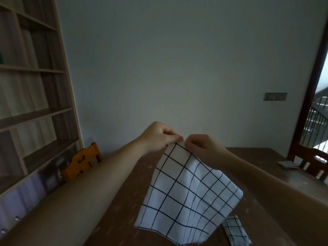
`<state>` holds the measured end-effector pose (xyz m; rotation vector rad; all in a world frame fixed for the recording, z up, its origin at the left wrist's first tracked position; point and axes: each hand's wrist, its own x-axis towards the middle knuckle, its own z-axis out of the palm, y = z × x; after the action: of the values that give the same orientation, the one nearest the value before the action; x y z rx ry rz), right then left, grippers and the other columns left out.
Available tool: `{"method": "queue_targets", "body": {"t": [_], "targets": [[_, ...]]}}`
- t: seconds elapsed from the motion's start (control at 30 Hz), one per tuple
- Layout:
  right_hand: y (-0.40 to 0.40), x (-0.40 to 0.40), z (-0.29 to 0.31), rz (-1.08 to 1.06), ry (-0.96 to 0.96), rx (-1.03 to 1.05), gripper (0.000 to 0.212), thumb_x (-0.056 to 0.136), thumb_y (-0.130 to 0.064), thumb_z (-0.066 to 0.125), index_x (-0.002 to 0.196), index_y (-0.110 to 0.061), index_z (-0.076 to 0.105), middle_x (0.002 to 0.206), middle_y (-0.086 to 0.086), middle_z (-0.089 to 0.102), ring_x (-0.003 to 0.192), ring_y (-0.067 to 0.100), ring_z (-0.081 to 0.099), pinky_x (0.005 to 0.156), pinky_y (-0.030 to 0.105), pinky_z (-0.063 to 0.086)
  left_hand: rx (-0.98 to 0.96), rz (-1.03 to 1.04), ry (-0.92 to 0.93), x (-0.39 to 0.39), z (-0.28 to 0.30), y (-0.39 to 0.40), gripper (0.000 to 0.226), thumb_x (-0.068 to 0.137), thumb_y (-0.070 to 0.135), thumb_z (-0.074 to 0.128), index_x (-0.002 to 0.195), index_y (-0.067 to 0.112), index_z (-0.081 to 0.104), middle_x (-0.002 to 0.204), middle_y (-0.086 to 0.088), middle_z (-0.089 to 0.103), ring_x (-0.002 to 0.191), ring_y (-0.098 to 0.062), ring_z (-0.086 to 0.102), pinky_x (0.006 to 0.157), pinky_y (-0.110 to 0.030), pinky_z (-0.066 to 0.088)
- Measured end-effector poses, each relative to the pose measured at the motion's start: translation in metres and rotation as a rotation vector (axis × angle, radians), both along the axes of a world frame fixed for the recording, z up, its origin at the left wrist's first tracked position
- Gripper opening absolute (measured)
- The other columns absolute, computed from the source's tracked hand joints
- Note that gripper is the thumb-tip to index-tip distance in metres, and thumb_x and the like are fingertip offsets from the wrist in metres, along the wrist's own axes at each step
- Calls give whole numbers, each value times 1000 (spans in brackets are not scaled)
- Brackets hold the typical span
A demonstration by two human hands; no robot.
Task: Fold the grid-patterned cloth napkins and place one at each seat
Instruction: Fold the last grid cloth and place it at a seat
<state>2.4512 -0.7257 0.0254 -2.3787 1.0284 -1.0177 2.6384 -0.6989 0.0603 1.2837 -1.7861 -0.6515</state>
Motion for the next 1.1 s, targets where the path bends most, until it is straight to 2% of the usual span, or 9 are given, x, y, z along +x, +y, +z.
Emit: {"method": "queue_targets", "body": {"t": [0.1,0.23,0.43,0.57,0.7,0.8,0.93,1.0,1.1], "targets": [[0,-3,1,-10,-37,-3,32,94,-25,55,63,-27,58,54,-11,49,52,5,43,54,22,37,4,22,24,-3,-1,-2,10,83,25,75,73,22,75,55,17,65,56,8,59,64,-18,44],[2,-7,4,-3,-70,-4,31,93,-19,56,63,-26,59,56,-12,51,54,2,44,57,20,38,48,14,138,-2,-5,-3,9,80,24,77,74,17,77,70,4,74,69,-6,68,71,-23,54],[-5,-22,-3,26,-41,27,28,92,-20,54,65,-27,60,63,-6,54,62,10,48,63,33,42,-16,84,370,14,-7,-8,18,92,21,62,80,11,72,78,-1,72,74,-10,68,75,-30,54],[-6,-17,-2,60,-25,14,21,88,-33,52,70,-26,61,64,-7,55,62,9,50,63,32,44,120,-119,178,3,-11,-6,30,92,37,60,101,13,74,103,1,75,92,-6,70,78,-15,53],[-6,-14,-3,43,-28,2,24,92,-29,54,69,-25,60,62,-6,53,60,7,48,62,33,42,108,-96,179,-5,-14,-10,8,85,21,72,88,16,78,88,-4,76,81,-14,70,82,-29,54],[-4,-15,-4,34,-25,18,23,90,-33,60,71,-19,63,60,-6,53,58,7,47,59,31,41,26,-59,112,-5,-15,-12,6,85,23,73,81,22,77,78,4,75,74,-8,68,75,-26,53],[0,-15,6,25,-64,28,21,86,-24,70,66,-20,65,55,-11,52,54,6,45,56,25,37,68,-129,206,-3,-10,-5,17,83,27,75,97,17,74,74,10,70,68,-8,63,63,-21,49],[0,-22,13,10,-124,12,16,86,-20,70,71,-18,69,59,-5,58,56,7,48,57,23,39,123,-101,-7,8,-7,-6,34,78,36,79,106,19,70,83,11,68,76,-9,64,65,-19,48],[-2,-34,16,-21,-238,45,15,88,-17,68,73,-13,69,59,-2,60,56,10,51,55,21,40,158,-29,-265,29,-9,-10,31,78,38,79,83,9,71,66,3,59,62,-13,55,57,-22,40]]}}
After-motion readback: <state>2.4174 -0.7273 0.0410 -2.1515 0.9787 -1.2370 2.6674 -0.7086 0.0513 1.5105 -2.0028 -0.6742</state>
